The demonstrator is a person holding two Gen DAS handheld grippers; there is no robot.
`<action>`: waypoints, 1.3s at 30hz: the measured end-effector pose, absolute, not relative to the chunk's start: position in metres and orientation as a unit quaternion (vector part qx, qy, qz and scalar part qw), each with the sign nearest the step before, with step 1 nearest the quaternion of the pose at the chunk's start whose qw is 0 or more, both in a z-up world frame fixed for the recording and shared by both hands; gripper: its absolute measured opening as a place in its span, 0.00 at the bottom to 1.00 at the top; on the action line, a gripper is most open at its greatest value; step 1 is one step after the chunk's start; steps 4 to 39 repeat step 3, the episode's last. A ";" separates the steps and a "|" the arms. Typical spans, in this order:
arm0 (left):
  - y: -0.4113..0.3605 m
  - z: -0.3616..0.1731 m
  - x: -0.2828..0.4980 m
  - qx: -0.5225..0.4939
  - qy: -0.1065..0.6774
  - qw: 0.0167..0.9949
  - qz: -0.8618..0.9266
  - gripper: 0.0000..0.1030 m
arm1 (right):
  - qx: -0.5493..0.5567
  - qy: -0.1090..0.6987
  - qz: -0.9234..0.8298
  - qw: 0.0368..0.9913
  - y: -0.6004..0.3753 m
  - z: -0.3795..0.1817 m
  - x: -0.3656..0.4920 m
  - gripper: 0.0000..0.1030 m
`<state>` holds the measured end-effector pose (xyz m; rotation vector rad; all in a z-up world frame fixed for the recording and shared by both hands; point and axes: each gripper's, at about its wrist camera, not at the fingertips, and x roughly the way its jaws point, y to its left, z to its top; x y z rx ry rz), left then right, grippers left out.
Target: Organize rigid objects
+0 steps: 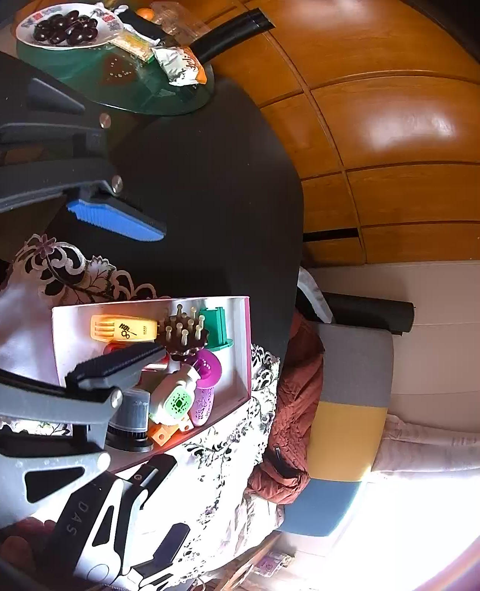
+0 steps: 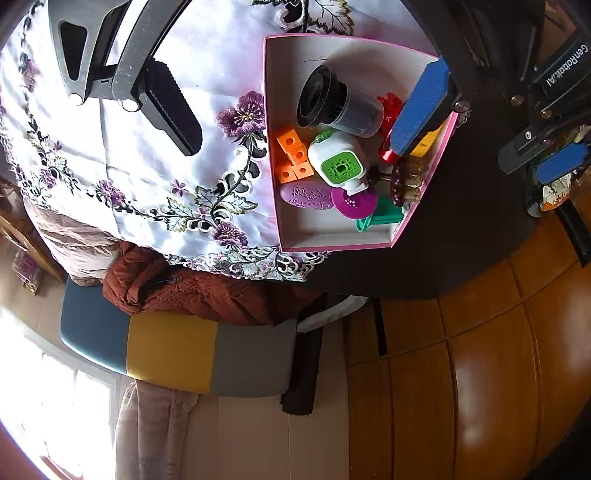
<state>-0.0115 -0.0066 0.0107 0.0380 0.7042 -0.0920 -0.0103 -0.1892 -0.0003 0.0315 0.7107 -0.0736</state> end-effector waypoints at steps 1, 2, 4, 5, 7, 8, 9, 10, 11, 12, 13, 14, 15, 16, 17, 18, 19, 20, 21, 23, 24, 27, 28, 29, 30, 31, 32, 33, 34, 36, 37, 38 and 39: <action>-0.006 0.011 -0.011 0.017 0.346 0.937 -0.046 0.54 | 0.016 0.348 -0.036 0.937 -0.189 0.000 -0.010 1.00; -0.006 0.011 -0.010 0.015 0.348 0.936 -0.047 0.54 | 0.017 0.348 -0.036 0.937 -0.189 0.000 -0.009 1.00; -0.006 0.010 -0.008 0.013 0.353 0.934 -0.050 0.54 | 0.017 0.348 -0.037 0.937 -0.190 0.000 -0.009 1.00; -0.006 0.010 -0.008 0.013 0.353 0.934 -0.050 0.54 | 0.017 0.348 -0.037 0.937 -0.190 0.000 -0.009 1.00; -0.006 0.010 -0.008 0.013 0.353 0.934 -0.050 0.54 | 0.017 0.348 -0.037 0.937 -0.190 0.000 -0.009 1.00; -0.006 0.010 -0.008 0.013 0.353 0.934 -0.050 0.54 | 0.017 0.348 -0.037 0.937 -0.190 0.000 -0.009 1.00; -0.006 0.010 -0.008 0.013 0.353 0.934 -0.050 0.54 | 0.017 0.348 -0.037 0.937 -0.190 0.000 -0.009 1.00; -0.006 0.010 -0.008 0.013 0.353 0.934 -0.050 0.54 | 0.017 0.348 -0.037 0.937 -0.190 0.000 -0.009 1.00; -0.006 0.010 -0.008 0.013 0.353 0.934 -0.050 0.54 | 0.017 0.348 -0.037 0.937 -0.190 0.000 -0.009 1.00; -0.006 0.010 -0.008 0.013 0.353 0.934 -0.050 0.54 | 0.017 0.348 -0.037 0.937 -0.190 0.000 -0.009 1.00; -0.006 0.010 -0.008 0.013 0.353 0.934 -0.050 0.54 | 0.017 0.348 -0.037 0.937 -0.190 0.000 -0.009 1.00; -0.006 0.010 -0.008 0.013 0.353 0.934 -0.050 0.54 | 0.017 0.348 -0.037 0.937 -0.190 0.000 -0.009 1.00; -0.006 0.010 -0.008 0.013 0.353 0.934 -0.050 0.54 | 0.017 0.348 -0.037 0.937 -0.190 0.000 -0.009 1.00; -0.006 0.010 -0.008 0.013 0.353 0.934 -0.050 0.54 | 0.017 0.348 -0.037 0.937 -0.190 0.000 -0.009 1.00; -0.006 0.010 -0.008 0.013 0.353 0.934 -0.050 0.54 | 0.017 0.348 -0.037 0.937 -0.190 0.000 -0.009 1.00; -0.006 0.010 -0.008 0.013 0.353 0.934 -0.050 0.54 | 0.017 0.348 -0.037 0.937 -0.190 0.000 -0.009 1.00; -0.006 0.010 -0.008 0.013 0.353 0.934 -0.050 0.54 | 0.017 0.348 -0.037 0.937 -0.190 0.000 -0.009 1.00; -0.006 0.010 -0.008 0.013 0.353 0.934 -0.050 0.54 | 0.017 0.348 -0.037 0.937 -0.190 0.000 -0.009 1.00; -0.006 0.010 -0.008 0.013 0.353 0.934 -0.050 0.54 | 0.017 0.348 -0.037 0.937 -0.190 0.000 -0.009 1.00; -0.006 0.010 -0.008 0.013 0.353 0.934 -0.050 0.54 | 0.017 0.348 -0.037 0.937 -0.190 0.000 -0.009 1.00; -0.006 0.010 -0.008 0.013 0.353 0.934 -0.050 0.54 | 0.017 0.348 -0.037 0.937 -0.190 0.000 -0.009 1.00; -0.006 0.010 -0.008 0.013 0.353 0.934 -0.050 0.54 | 0.017 0.348 -0.037 0.937 -0.190 0.000 -0.009 1.00; -0.006 0.010 -0.008 0.013 0.353 0.934 -0.050 0.54 | 0.017 0.348 -0.037 0.937 -0.190 0.000 -0.009 1.00; -0.006 0.010 -0.008 0.013 0.353 0.934 -0.050 0.54 | 0.017 0.348 -0.037 0.937 -0.190 0.000 -0.009 1.00; -0.006 0.010 -0.008 0.013 0.353 0.934 -0.050 0.54 | 0.017 0.348 -0.037 0.937 -0.190 0.000 -0.009 1.00; -0.006 0.010 -0.008 0.013 0.353 0.934 -0.050 0.54 | 0.017 0.348 -0.037 0.937 -0.190 0.000 -0.009 1.00; -0.006 0.010 -0.008 0.013 0.353 0.934 -0.050 0.54 | 0.017 0.348 -0.037 0.937 -0.190 0.000 -0.009 1.00; -0.006 0.010 -0.008 0.013 0.353 0.934 -0.050 0.54 | 0.017 0.348 -0.037 0.937 -0.190 0.000 -0.009 1.00; -0.006 0.010 -0.008 0.013 0.353 0.934 -0.050 0.54 | 0.017 0.348 -0.037 0.937 -0.190 0.000 -0.009 1.00; -0.006 0.010 -0.008 0.013 0.353 0.934 -0.050 0.54 | 0.017 0.348 -0.037 0.937 -0.190 0.000 -0.009 1.00; -0.006 0.010 -0.008 0.013 0.353 0.934 -0.050 0.54 | 0.017 0.348 -0.037 0.937 -0.190 0.000 -0.009 1.00; -0.006 0.010 -0.008 0.013 0.353 0.934 -0.050 0.54 | 0.017 0.348 -0.037 0.937 -0.190 0.000 -0.009 1.00; -0.006 0.010 -0.008 0.013 0.353 0.934 -0.050 0.54 | 0.017 0.348 -0.037 0.937 -0.190 0.000 -0.009 1.00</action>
